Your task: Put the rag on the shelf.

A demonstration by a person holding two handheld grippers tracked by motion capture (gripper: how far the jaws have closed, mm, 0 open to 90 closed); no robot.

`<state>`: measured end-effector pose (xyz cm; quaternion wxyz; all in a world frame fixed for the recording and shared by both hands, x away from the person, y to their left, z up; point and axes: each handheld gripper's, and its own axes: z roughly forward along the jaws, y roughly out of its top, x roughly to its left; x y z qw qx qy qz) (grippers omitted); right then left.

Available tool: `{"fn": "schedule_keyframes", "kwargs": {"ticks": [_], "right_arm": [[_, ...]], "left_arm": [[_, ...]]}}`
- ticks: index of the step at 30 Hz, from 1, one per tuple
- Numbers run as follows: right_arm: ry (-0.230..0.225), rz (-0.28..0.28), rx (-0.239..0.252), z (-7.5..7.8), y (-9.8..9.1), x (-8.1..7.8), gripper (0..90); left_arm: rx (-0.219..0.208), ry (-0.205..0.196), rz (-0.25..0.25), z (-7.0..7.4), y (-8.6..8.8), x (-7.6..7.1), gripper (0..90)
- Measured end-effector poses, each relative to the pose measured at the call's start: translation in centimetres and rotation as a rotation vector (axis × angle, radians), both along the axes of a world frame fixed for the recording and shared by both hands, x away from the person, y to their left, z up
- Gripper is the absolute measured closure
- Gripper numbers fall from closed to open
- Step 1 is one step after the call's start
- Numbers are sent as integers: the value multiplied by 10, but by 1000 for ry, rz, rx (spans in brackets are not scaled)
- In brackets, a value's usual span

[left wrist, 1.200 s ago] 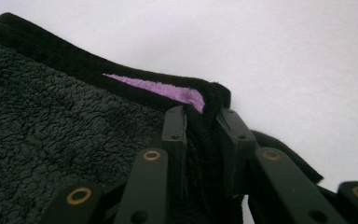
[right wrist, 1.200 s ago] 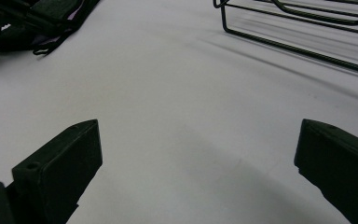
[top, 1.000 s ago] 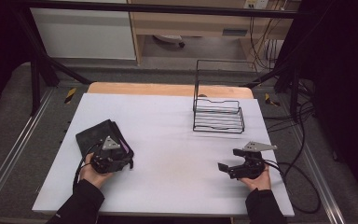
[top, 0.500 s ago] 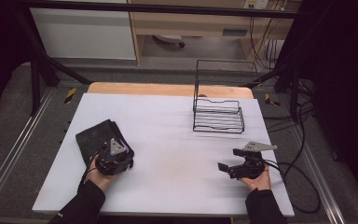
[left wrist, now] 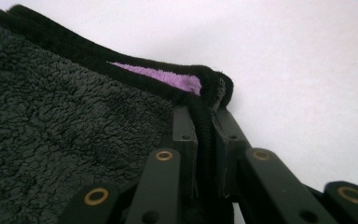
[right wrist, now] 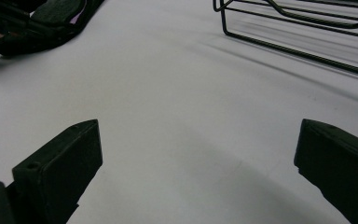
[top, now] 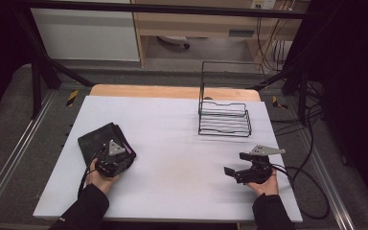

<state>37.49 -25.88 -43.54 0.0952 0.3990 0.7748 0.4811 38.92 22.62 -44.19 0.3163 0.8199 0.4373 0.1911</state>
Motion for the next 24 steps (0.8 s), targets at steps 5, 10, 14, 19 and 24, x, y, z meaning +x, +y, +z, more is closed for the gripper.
{"fn": "schedule_keyframes", "kwargs": {"ticks": [5, 10, 14, 19, 24], "right_arm": [[0, 1, 2, 0, 0, 0, 13], [1, 0, 5, 1, 0, 0, 14], [2, 2, 5, 0, 0, 0, 15], [2, 1, 6, 1, 0, 0, 16], [5, 2, 6, 0, 0, 0, 17]], "left_arm": [[-99, 24, 2, 3, 10, 2, 820], [-148, 8, -3, 10, 17, 0, 821], [-161, -1, -6, 14, 19, -2, 821], [-183, -8, -3, 18, 20, -4, 820], [-194, -14, -7, 22, 19, -5, 819]]}}
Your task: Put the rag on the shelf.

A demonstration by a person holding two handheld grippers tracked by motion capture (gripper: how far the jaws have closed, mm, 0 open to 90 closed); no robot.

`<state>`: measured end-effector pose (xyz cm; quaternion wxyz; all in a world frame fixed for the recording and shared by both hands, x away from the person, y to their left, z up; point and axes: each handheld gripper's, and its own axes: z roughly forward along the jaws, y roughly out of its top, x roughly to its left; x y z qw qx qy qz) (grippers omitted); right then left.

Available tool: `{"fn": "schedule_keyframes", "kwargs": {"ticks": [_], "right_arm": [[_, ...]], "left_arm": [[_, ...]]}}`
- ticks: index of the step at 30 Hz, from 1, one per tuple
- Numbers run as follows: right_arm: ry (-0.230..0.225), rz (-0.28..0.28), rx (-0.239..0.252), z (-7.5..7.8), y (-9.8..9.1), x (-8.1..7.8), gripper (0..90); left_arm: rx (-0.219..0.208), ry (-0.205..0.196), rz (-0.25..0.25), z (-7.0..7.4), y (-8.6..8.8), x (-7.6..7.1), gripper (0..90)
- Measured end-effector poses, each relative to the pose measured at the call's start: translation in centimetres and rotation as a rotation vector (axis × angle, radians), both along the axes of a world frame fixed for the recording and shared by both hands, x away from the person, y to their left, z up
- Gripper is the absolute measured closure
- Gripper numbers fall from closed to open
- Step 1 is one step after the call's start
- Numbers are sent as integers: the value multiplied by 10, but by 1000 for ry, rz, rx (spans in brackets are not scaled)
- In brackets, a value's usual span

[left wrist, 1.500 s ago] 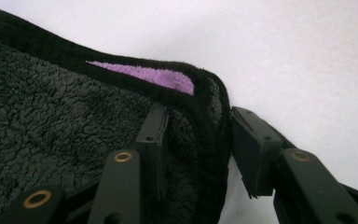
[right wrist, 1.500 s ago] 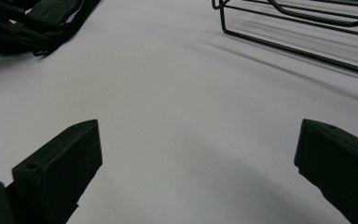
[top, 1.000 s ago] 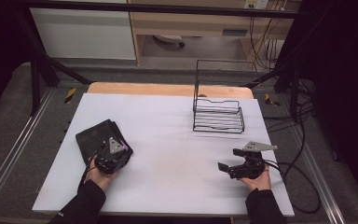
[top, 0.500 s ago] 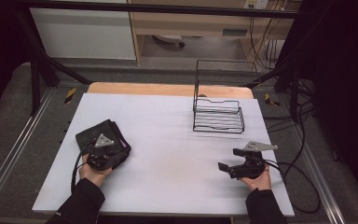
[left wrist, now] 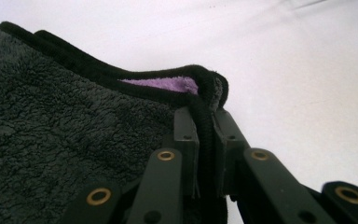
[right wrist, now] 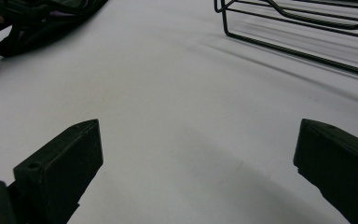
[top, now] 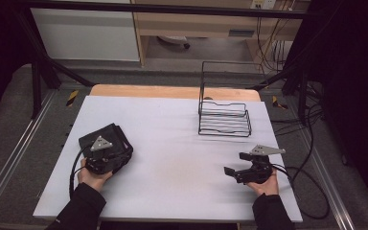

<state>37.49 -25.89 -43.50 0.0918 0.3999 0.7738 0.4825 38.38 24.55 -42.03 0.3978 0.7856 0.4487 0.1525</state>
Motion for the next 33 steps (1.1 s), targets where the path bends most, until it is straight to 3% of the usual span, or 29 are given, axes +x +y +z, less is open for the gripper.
{"fn": "schedule_keyframes", "kwargs": {"ticks": [19, 29, 33], "right_arm": [[-2, 4, -2, 0, 0, 0, 19], [0, 4, -8, -1, 0, 0, 20], [0, 2, -5, 0, 0, 0, 21]], "left_arm": [[-32, 0, -72, 5, -30, -5, 819], [-33, -17, -96, 10, -47, -6, 818], [-13, -13, -108, 9, -53, -7, 818]]}}
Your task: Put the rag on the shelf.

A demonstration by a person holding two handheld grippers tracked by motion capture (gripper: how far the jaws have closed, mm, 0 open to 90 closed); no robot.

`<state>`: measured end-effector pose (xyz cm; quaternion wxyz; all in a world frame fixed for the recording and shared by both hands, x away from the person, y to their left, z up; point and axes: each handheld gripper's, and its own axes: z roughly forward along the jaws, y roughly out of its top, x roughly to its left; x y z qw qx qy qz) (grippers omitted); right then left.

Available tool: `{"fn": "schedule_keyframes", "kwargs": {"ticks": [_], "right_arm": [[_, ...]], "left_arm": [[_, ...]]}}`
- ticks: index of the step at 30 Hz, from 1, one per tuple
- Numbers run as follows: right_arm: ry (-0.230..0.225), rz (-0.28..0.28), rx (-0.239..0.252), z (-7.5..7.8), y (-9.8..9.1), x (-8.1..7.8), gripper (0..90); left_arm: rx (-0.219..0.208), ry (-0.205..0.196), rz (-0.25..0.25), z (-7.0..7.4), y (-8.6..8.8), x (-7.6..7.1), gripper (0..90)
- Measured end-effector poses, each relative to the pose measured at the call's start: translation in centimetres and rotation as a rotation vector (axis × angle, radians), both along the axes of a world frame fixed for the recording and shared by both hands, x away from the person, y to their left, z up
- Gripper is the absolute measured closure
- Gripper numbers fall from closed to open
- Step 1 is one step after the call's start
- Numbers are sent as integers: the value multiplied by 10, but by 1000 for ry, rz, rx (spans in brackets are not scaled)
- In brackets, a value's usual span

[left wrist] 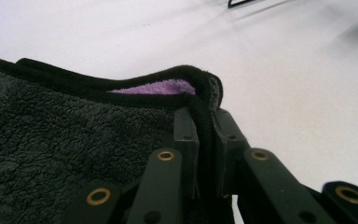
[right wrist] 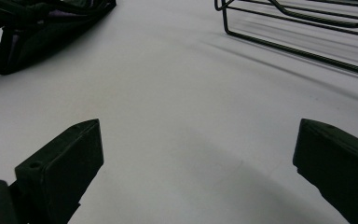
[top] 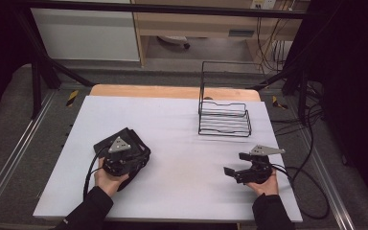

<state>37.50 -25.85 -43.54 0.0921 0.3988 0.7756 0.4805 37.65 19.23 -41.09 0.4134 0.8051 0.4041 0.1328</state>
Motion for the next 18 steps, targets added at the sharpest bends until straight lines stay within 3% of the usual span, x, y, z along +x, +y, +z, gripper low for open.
{"fn": "schedule_keyframes", "kwargs": {"ticks": [18], "right_arm": [[0, 3, -4, 0, 0, 0, 21]], "left_arm": [[-6, 11, -88, 0, -41, -5, 818]]}}
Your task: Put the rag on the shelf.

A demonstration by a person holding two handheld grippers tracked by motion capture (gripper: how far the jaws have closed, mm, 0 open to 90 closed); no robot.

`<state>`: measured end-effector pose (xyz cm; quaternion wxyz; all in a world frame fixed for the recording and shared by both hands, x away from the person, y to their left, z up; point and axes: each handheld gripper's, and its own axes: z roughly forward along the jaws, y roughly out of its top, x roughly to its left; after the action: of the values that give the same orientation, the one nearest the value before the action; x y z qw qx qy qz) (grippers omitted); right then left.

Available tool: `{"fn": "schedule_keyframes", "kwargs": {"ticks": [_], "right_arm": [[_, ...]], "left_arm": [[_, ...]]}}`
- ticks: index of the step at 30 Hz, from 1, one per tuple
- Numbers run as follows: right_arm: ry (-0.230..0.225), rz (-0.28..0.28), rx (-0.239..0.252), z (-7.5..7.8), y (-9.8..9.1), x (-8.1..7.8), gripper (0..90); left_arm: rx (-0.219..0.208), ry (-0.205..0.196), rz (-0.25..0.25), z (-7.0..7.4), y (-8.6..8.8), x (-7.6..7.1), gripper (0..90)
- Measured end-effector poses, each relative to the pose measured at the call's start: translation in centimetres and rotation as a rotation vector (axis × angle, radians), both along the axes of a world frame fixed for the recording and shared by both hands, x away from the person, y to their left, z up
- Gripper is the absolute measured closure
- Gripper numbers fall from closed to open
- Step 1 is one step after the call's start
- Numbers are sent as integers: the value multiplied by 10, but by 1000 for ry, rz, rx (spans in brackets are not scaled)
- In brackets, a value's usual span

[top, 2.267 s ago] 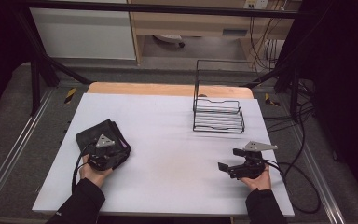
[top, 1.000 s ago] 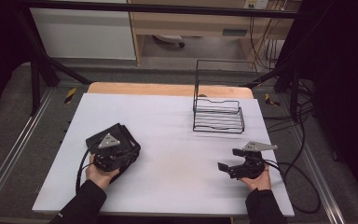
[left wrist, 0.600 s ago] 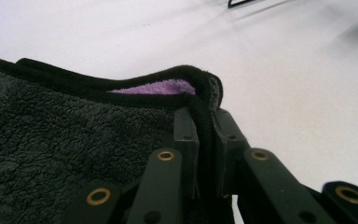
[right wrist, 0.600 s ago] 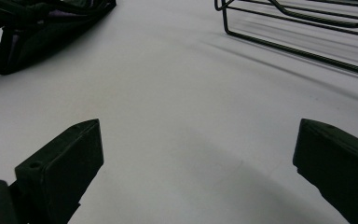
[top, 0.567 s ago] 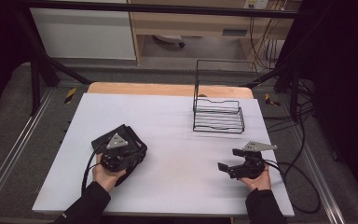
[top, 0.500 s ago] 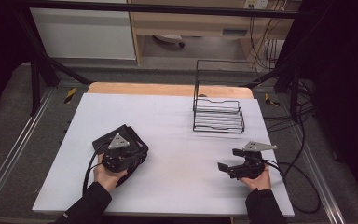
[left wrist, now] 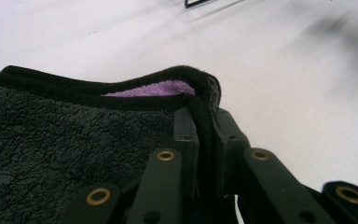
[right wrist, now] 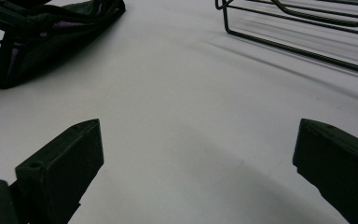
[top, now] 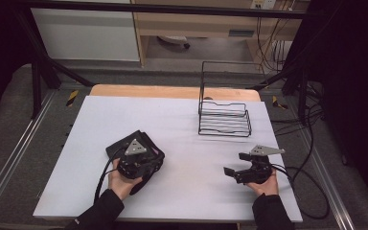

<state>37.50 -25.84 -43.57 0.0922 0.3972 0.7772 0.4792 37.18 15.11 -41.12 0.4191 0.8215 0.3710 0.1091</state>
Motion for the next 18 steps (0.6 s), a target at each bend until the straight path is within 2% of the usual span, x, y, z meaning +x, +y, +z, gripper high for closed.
{"fn": "schedule_keyframes", "kwargs": {"ticks": [3, 18], "right_arm": [[2, 0, -1, 0, 0, 0, 21], [1, 2, -5, 0, 0, 0, 22]], "left_arm": [[12, -2, -18, -1, -7, -1, 818], [18, 10, -102, -3, -36, -14, 818]]}}
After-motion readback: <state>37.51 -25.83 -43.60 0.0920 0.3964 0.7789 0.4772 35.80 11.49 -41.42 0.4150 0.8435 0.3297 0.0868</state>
